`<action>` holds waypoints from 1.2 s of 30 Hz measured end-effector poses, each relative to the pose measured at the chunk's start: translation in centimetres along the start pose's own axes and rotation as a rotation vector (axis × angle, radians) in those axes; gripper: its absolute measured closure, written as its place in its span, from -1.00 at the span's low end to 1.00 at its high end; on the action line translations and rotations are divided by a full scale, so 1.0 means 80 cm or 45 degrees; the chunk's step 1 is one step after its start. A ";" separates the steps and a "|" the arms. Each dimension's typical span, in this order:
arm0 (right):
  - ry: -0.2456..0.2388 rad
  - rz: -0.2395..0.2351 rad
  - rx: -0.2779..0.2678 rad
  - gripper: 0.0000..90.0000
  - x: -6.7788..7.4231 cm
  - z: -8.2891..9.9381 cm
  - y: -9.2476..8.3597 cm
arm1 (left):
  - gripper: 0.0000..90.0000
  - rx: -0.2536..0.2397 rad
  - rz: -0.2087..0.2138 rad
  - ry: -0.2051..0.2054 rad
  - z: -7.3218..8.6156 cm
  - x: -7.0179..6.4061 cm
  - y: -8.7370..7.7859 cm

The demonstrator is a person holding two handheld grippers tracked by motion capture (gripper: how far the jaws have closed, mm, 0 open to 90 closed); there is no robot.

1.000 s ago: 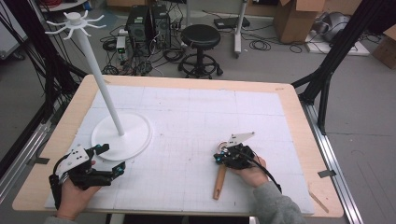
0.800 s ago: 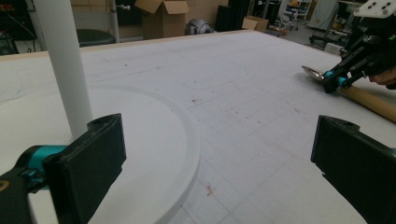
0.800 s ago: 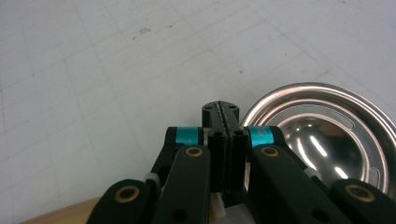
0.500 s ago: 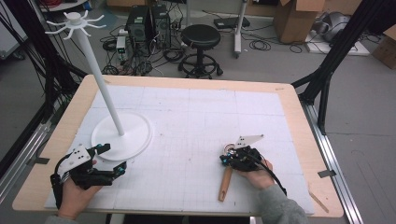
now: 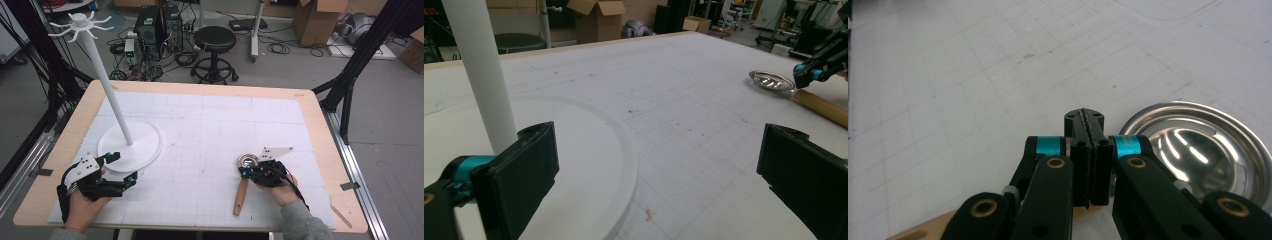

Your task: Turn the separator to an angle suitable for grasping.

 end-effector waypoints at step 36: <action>-0.037 -0.203 0.135 1.00 0.077 0.050 -0.027 | -0.92 0.001 -0.011 0.003 0.000 0.003 0.004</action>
Point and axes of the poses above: each handheld gripper's, and its own axes: y roughly forward along the jaws, z roughly out of its underside, x roughly to its left, the point moved 8 cm from there along y, roughly forward along the jaws, and after that the axes turned 11 degrees about -y, right-handed, at the moved point
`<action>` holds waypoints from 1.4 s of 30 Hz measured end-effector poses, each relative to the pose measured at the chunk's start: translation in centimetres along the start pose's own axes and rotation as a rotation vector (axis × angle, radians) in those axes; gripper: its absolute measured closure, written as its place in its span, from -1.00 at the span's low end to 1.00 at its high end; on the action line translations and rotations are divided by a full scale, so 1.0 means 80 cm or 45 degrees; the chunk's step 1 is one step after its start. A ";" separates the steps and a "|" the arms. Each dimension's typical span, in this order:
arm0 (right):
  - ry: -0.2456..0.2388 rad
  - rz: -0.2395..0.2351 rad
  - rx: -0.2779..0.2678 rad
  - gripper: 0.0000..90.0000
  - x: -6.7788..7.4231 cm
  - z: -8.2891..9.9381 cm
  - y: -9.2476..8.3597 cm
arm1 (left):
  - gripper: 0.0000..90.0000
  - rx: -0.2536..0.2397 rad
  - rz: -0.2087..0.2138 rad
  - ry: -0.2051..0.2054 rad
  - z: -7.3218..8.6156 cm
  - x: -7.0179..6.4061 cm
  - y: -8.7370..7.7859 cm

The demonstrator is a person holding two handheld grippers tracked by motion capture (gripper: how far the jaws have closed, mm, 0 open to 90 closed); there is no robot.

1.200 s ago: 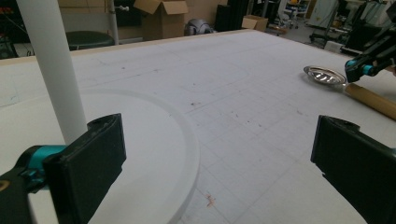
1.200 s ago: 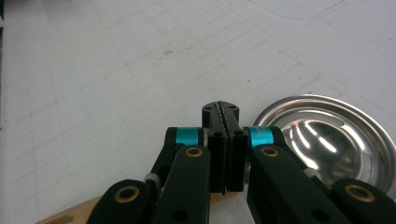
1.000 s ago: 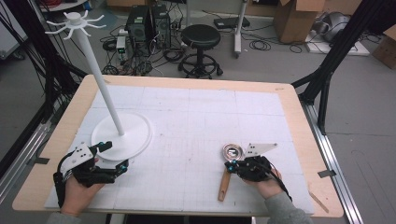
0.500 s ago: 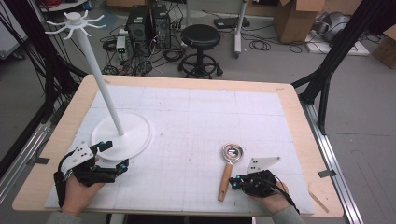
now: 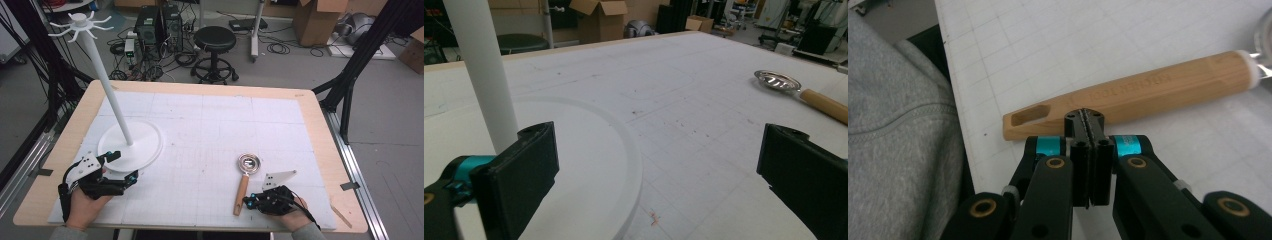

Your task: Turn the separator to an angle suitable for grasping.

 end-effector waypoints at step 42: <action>-0.125 0.064 -0.029 1.00 0.006 -0.046 0.057 | -0.92 0.014 -0.011 0.016 0.002 -0.001 0.000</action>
Point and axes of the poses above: each handheld gripper's, and its own axes: y roughly forward along the jaws, z roughly out of its underside, x roughly to its left, the point moved 8 cm from there along y, roughly forward along the jaws, and after that the axes turned 11 degrees about -y, right-handed, at the moved point
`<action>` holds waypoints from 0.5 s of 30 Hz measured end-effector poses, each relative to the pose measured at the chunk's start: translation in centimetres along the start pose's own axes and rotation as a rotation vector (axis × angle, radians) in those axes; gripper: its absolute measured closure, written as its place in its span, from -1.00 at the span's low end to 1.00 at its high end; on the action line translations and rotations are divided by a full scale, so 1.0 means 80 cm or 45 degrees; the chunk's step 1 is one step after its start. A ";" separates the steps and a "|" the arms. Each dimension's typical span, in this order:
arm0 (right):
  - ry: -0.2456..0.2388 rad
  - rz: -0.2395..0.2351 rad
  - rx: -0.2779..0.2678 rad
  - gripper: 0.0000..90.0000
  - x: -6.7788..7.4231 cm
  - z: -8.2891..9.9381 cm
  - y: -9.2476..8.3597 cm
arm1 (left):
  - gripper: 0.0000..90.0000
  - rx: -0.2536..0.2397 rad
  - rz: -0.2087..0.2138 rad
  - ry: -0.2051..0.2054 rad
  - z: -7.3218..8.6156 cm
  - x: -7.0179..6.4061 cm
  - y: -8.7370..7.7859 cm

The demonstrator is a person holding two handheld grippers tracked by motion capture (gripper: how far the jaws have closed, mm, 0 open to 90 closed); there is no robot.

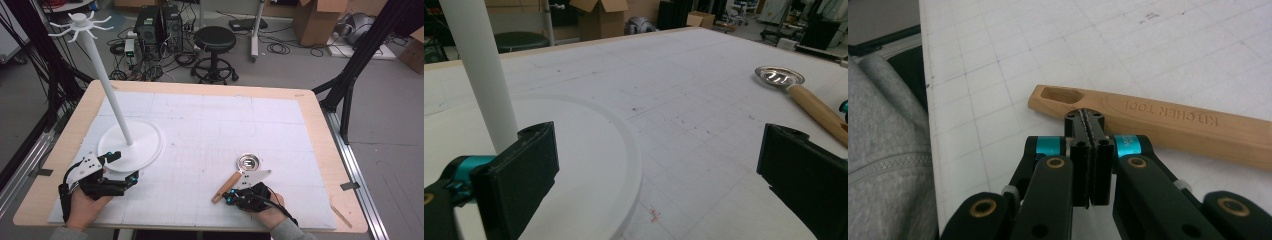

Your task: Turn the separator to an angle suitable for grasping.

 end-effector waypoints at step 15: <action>-0.020 0.031 0.008 1.00 -0.010 -0.017 0.019 | -0.92 0.005 0.001 0.004 0.001 -0.001 -0.003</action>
Point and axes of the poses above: each handheld gripper's, and its own axes: y roughly forward along the jaws, z roughly out of its underside, x roughly to its left, the point moved 8 cm from there along y, roughly forward along the jaws, and after that the axes turned 11 degrees about -y, right-handed, at the moved point
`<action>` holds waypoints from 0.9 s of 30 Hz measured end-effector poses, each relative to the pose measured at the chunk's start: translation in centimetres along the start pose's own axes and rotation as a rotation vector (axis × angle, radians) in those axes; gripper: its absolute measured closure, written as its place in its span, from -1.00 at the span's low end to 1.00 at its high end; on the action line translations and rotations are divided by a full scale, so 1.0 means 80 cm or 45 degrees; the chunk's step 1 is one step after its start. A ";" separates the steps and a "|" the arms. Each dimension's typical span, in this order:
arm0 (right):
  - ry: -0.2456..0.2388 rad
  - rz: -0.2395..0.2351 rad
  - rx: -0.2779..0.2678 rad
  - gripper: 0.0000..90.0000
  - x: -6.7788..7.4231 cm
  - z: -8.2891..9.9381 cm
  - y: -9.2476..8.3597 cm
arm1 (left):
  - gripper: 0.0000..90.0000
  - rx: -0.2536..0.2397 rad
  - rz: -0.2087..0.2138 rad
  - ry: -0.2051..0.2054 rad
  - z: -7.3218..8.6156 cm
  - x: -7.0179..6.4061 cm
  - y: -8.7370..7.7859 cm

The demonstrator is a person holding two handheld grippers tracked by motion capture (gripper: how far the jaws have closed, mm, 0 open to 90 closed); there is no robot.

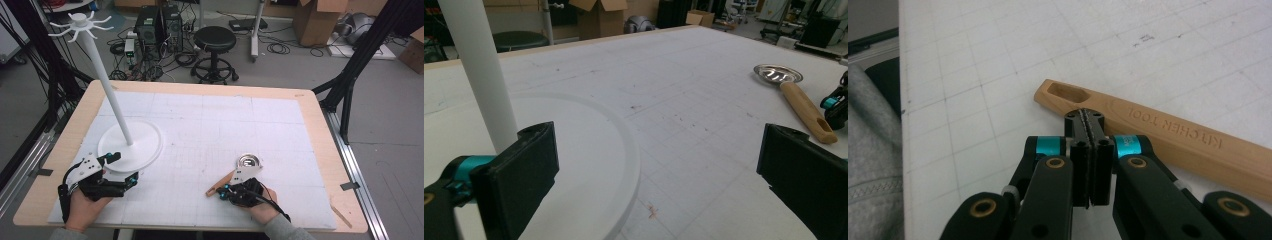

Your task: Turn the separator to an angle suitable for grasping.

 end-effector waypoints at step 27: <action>0.045 0.075 -0.007 1.00 -0.024 -0.027 0.033 | -0.92 -0.003 -0.001 0.000 0.000 0.001 -0.002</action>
Point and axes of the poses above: each handheld gripper's, and its own axes: y roughly forward along the jaws, z roughly out of its underside, x roughly to its left, the point moved 8 cm from there along y, roughly forward along the jaws, and after that the axes turned 11 degrees about -y, right-handed, at the moved point
